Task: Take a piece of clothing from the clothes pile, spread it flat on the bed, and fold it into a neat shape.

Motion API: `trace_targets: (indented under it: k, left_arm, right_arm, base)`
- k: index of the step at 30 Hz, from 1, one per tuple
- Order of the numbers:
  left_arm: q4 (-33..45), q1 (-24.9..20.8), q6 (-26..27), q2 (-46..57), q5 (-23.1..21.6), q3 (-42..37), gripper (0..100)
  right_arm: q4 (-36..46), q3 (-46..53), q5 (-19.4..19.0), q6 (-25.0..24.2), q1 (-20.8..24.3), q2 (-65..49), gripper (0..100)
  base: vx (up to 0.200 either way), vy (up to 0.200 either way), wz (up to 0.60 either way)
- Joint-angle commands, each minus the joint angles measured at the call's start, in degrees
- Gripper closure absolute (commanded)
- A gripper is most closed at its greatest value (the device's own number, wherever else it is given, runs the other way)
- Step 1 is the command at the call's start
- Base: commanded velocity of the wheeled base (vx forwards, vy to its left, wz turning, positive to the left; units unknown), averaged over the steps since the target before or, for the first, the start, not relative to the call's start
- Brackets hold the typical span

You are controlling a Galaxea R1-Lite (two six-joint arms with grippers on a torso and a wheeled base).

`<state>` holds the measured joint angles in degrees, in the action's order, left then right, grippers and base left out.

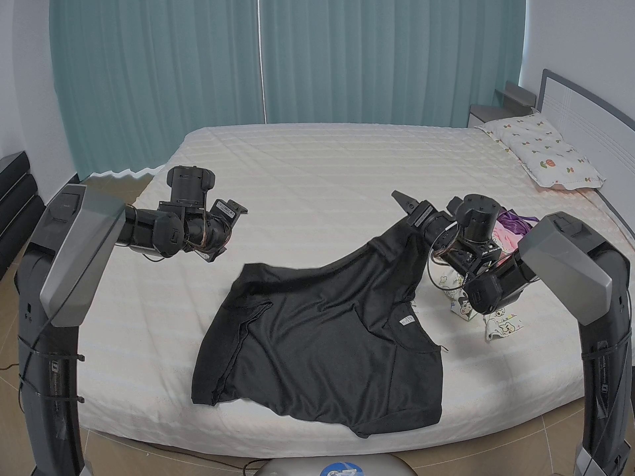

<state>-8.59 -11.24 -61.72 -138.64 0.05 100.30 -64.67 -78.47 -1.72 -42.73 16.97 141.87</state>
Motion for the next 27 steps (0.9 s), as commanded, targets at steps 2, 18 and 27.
trace_targets:
  k: [2, 18, 27]
  left_arm:
    - [0.51, 0.60, -0.07, -5.76, 3.47, 4.81, 0]
    - [1.65, 1.22, 5.73, 5.05, -3.83, -13.73, 0]
    - [-5.64, 1.40, 5.21, 10.76, -7.96, -28.85, 0]
  right_arm:
    - [3.59, -3.53, 4.53, 1.16, -2.20, 5.25, 0]
    - [12.82, 19.85, -4.87, 2.74, -4.40, -7.23, 0]
    - [12.73, 25.91, -7.51, 9.68, -5.02, -3.62, 0]
  base:
    - [0.000, 0.000, 0.00]
    - [0.000, 0.000, 0.00]
    - [0.000, 0.000, 0.00]
